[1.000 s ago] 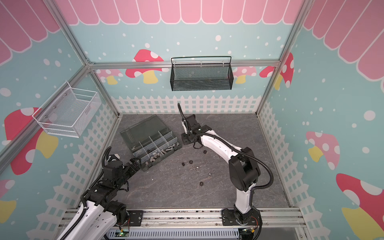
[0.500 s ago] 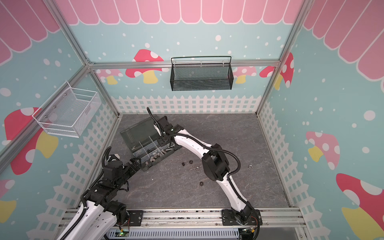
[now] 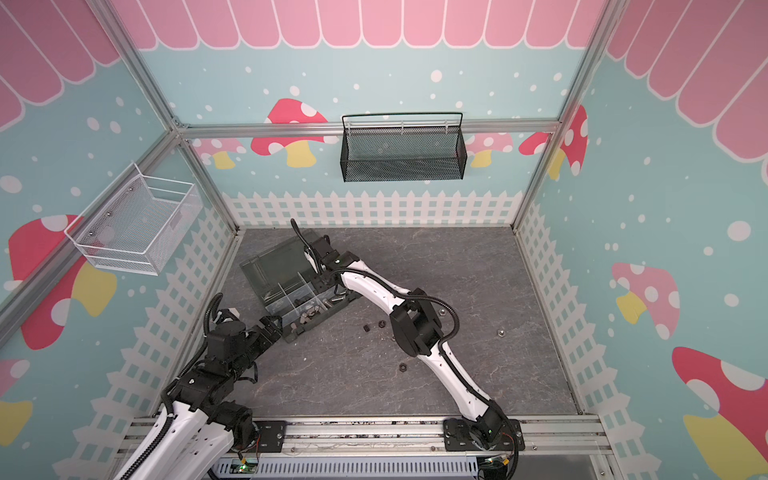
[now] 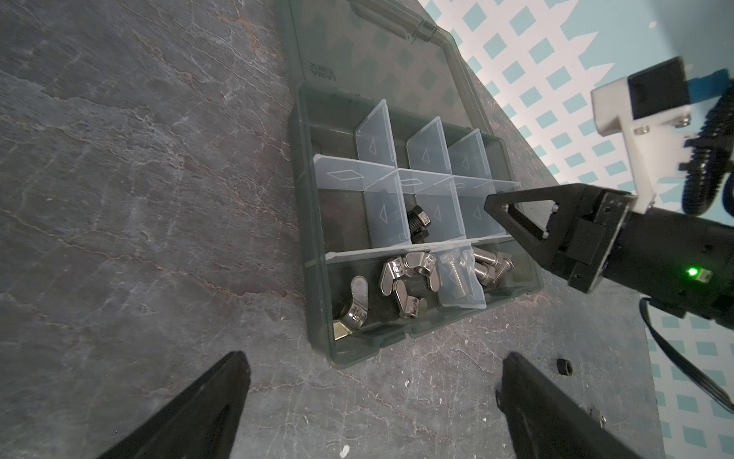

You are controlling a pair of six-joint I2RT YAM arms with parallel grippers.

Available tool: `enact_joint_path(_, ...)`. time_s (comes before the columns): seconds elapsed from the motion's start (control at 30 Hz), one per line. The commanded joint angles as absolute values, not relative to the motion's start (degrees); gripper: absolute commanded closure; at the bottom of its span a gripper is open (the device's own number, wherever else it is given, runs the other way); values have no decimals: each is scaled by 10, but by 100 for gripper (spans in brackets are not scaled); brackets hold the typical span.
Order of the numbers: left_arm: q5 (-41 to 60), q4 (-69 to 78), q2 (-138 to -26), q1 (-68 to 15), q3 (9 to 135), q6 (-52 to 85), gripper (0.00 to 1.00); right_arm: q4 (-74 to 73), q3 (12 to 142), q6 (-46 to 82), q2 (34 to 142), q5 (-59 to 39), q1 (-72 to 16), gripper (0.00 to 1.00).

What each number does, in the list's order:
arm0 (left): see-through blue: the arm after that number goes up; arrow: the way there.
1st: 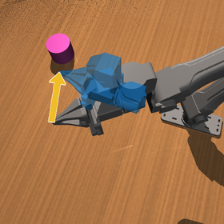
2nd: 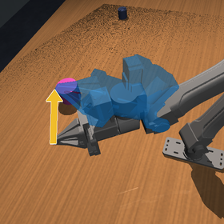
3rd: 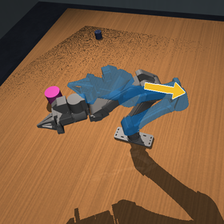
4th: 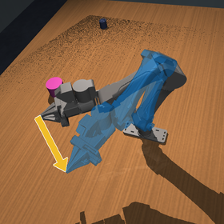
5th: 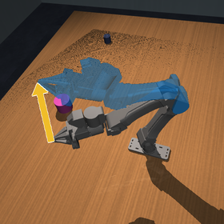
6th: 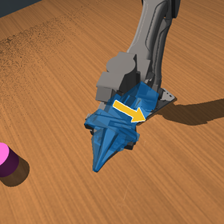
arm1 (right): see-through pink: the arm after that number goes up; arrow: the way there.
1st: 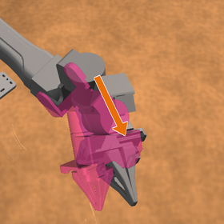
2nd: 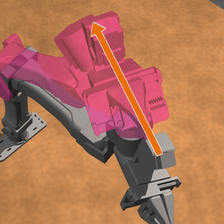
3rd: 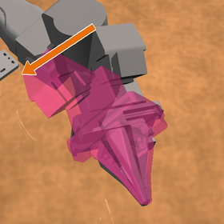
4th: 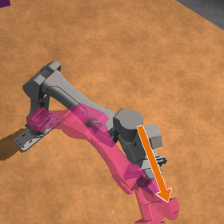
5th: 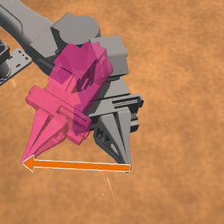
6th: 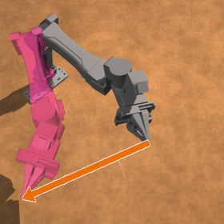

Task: Sort the screws and nuts into containers
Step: 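Carry the silver nut with the right gripper over the organizer, then open the right gripper to drop the silver nut into a compartment, then move the right gripper back over another silver nut on the table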

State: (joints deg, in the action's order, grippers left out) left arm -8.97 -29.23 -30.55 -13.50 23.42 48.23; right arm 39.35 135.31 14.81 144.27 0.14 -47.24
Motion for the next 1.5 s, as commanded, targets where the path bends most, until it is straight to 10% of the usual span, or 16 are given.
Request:
enact_joint_path(0.0,-89,-286,-307,-131,238,488,0,389,1376,135,1458,3,-473,71)
enact_joint_path(0.57,-85,-287,-305,-131,236,487,0,397,1312,151,1367,83,-470,58)
enact_joint_path(1.47,-82,-271,-320,-131,233,485,0,346,631,303,916,128,-233,52)
